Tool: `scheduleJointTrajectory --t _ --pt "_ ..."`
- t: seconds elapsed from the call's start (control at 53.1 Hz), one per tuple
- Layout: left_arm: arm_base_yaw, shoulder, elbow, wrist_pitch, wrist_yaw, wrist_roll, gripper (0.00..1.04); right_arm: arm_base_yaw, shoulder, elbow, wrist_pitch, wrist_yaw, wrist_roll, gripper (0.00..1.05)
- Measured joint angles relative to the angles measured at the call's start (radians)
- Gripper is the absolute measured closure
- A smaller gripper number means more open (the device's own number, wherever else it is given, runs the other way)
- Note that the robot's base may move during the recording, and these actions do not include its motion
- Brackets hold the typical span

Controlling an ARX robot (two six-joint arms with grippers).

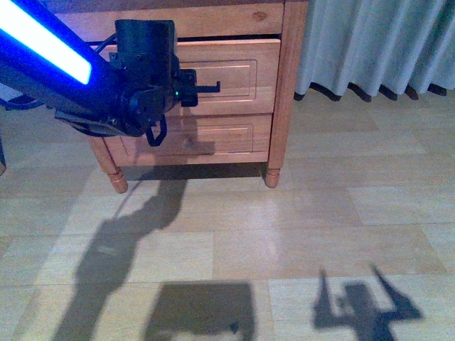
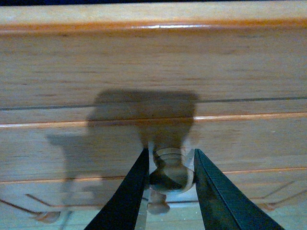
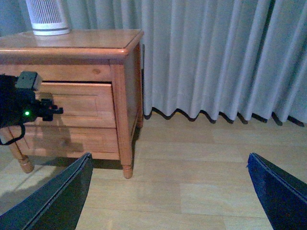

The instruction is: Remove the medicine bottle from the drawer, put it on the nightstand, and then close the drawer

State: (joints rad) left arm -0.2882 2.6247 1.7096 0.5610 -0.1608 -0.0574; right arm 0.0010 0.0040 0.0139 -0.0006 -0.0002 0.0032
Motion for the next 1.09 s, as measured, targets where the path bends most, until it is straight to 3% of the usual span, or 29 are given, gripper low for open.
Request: scheduleJointTrajectory --t 0.452,0.621,1.092 --pt "-0.025 -0.254 -0.525 0.219 0.054 -0.001 0.81 0.000 0.000 0.000 0.000 0.000 0.000 0.07" --pt "-0.040 -0.357 -0.722 0.312 0.069 -0.001 1.02 0.000 0.000 0.000 0.000 0.000 0.000 0.07" --pt "-0.084 -0.600 -1.141 0.395 0.095 -0.093 1.01 0.000 0.000 0.000 0.000 0.000 0.000 0.07"
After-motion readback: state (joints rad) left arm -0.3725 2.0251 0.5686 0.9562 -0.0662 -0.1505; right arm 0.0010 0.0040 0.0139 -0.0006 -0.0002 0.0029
